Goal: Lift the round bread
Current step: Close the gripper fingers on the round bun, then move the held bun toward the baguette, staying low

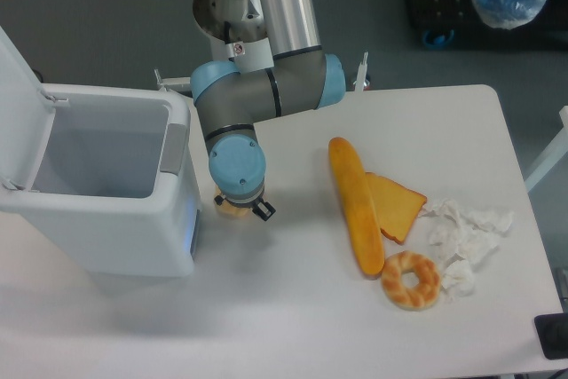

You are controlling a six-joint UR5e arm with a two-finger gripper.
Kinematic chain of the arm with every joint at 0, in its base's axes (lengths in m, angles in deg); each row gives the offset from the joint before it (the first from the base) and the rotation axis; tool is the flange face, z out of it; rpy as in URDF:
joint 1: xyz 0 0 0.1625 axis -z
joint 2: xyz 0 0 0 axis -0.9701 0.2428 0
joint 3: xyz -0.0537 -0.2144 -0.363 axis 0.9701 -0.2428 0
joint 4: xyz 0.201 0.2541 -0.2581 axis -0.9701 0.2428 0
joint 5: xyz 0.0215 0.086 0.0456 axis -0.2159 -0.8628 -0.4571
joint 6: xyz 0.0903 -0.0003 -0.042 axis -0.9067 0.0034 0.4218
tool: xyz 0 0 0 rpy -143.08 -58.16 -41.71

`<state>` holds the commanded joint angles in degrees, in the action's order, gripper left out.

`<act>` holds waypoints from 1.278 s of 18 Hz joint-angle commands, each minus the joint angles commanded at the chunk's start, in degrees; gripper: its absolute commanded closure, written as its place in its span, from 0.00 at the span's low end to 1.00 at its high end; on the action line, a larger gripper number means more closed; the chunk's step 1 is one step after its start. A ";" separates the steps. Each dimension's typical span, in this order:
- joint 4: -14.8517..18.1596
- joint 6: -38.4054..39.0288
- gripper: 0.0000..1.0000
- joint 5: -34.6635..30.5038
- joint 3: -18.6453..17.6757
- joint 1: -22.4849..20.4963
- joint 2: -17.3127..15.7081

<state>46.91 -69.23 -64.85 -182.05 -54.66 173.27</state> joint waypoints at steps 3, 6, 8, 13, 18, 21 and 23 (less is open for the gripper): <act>0.09 -0.09 0.93 0.00 0.44 0.00 0.00; 0.09 -0.35 0.96 -0.09 0.79 -0.35 -0.17; 0.18 -0.70 0.96 -0.09 1.75 -1.14 -0.44; 0.70 -3.94 0.95 0.09 5.53 -4.65 -3.16; 0.79 -11.68 0.96 0.17 9.84 -7.46 -5.97; 0.97 -14.85 0.96 0.44 12.47 -8.35 -8.34; 0.88 -15.21 0.96 0.53 12.92 -8.17 -9.66</act>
<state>47.79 -84.44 -64.33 -169.13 -62.83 163.61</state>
